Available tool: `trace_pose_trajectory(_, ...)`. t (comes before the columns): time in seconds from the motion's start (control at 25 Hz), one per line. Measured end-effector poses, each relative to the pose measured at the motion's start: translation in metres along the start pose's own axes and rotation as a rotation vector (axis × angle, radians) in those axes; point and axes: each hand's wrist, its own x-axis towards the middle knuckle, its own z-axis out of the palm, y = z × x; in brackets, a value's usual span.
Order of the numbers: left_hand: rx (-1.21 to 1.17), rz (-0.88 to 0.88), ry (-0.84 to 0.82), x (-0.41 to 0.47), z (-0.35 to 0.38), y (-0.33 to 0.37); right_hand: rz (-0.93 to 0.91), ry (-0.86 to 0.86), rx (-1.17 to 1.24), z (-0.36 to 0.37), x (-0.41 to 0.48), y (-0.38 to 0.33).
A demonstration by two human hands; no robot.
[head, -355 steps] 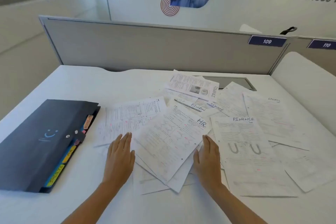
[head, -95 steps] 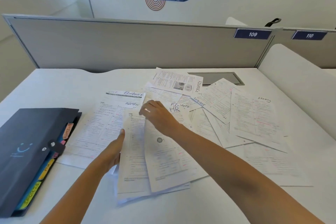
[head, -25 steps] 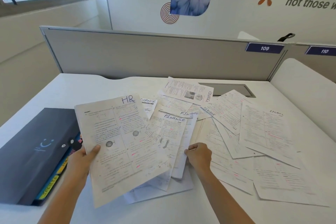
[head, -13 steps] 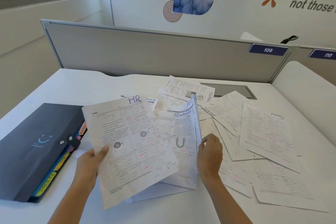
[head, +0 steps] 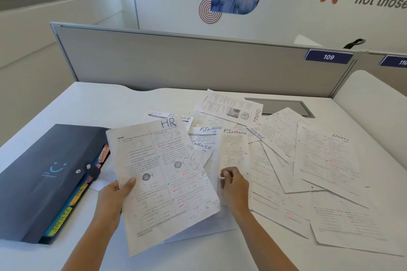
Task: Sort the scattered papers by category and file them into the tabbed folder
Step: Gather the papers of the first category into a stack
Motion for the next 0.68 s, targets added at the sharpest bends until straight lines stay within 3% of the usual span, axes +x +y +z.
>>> trace_pose_trajectory(0.16,0.013,-0.018,-0.012,-0.001,-0.002,-0.003,0.091,0.239,-0.283,-0.036,0.015,0.017)
trace_pose_trajectory(0.24,0.021,-0.030,-0.026,-0.001,0.002,-0.006,0.227,0.266,-0.515,-0.054,0.018,0.028)
trace_pose_trajectory(0.36,0.032,-0.048,-0.038,-0.001,0.011,-0.007,0.296,0.139,-0.657,-0.064,0.019,0.031)
trace_pose_trajectory(0.52,0.050,-0.054,-0.071,-0.002,0.026,-0.004,0.106,-0.147,-0.605,-0.051,0.018,0.026)
trace_pose_trajectory(0.68,0.080,-0.032,-0.087,-0.003,0.032,0.002,0.116,-0.025,-0.628,-0.060,0.022,0.038)
